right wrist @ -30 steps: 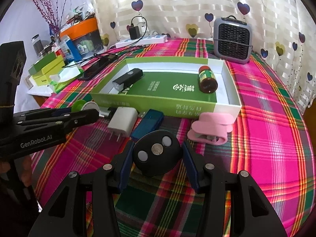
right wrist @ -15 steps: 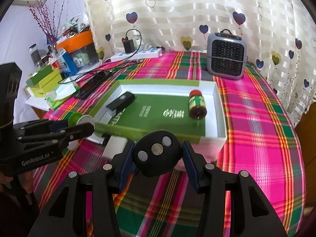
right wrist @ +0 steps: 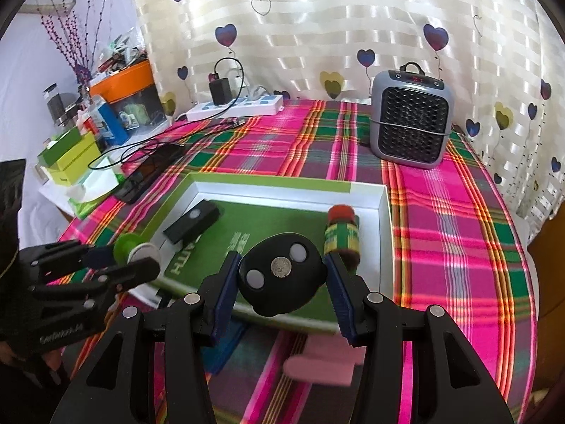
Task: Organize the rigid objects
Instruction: 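Carry the spool with the left gripper over the box while the right carries the puck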
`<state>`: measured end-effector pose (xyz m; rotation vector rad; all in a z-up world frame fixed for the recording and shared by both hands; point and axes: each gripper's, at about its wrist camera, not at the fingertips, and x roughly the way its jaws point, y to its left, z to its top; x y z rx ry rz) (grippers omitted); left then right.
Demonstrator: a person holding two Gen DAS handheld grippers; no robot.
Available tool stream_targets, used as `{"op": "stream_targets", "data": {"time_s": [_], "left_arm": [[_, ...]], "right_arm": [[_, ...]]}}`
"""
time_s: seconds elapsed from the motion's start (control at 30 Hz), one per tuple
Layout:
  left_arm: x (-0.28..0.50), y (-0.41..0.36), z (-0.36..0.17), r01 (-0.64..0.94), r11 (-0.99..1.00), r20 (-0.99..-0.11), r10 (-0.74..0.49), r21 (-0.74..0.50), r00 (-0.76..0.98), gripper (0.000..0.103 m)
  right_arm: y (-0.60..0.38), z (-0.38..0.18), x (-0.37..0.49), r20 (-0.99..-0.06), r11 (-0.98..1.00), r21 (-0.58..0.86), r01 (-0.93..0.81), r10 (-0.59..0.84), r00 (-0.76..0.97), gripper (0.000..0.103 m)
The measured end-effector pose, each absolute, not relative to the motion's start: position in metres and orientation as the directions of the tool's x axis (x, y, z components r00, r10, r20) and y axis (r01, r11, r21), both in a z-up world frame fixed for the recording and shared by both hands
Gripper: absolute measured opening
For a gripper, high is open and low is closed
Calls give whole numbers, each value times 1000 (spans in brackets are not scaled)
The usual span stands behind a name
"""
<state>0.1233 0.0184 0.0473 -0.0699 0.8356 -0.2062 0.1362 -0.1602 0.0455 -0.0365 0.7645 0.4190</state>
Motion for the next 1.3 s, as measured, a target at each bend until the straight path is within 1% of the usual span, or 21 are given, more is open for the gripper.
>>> {"op": "stream_targets", "data": {"time_s": [0.3, 0.77, 1.3], "left_arm": [[151, 16, 44, 168, 976, -728, -216, -139, 651, 34], [174, 7, 29, 180, 976, -747, -211, -124, 631, 34], [180, -3, 27, 211, 975, -738, -191, -67, 647, 34]], "right_arm": [[-159, 36, 179, -700, 920, 140, -367, 354, 620, 49], [-140, 23, 218, -747, 914, 100, -393, 330, 577, 49], [-129, 11, 233, -762, 918, 58, -392, 294, 577, 50]]}}
